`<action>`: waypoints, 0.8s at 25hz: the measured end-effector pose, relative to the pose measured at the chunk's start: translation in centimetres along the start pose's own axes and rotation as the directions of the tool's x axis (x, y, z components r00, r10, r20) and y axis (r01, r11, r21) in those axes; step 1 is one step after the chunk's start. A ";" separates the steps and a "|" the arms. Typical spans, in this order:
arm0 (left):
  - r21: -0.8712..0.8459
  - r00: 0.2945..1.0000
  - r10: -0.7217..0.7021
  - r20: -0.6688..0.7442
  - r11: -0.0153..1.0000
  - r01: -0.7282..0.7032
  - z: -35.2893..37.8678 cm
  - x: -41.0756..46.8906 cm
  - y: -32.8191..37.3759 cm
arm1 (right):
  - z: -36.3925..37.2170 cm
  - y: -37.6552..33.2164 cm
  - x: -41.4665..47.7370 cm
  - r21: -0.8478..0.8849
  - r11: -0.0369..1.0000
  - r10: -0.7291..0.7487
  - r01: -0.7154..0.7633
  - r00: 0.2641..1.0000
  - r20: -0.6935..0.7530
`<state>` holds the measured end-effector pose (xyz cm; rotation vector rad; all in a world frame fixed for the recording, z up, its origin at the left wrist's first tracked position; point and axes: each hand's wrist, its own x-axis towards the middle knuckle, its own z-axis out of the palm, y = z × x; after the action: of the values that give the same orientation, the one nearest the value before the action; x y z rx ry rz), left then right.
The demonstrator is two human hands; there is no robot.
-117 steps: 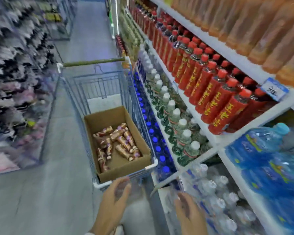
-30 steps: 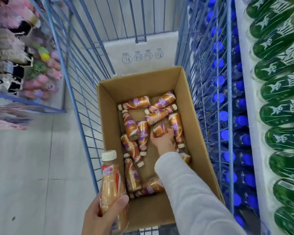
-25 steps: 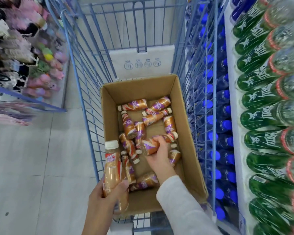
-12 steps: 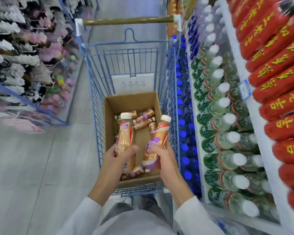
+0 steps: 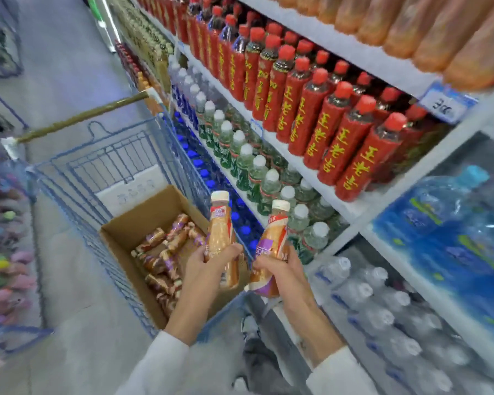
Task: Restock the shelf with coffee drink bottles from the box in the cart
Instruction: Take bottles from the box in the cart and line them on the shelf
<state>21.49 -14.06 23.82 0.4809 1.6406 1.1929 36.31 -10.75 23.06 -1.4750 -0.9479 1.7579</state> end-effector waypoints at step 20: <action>0.117 0.596 0.071 0.800 0.955 -0.272 34.7 -26.5 -0.9 | -36.2 -3.8 -29.2 0.044 0.906 -0.291 0.420 0.695 -0.657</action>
<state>63.19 -18.47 35.89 1.1634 0.9401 0.7233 76.82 -28.90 37.57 -1.4836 -0.6167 0.9147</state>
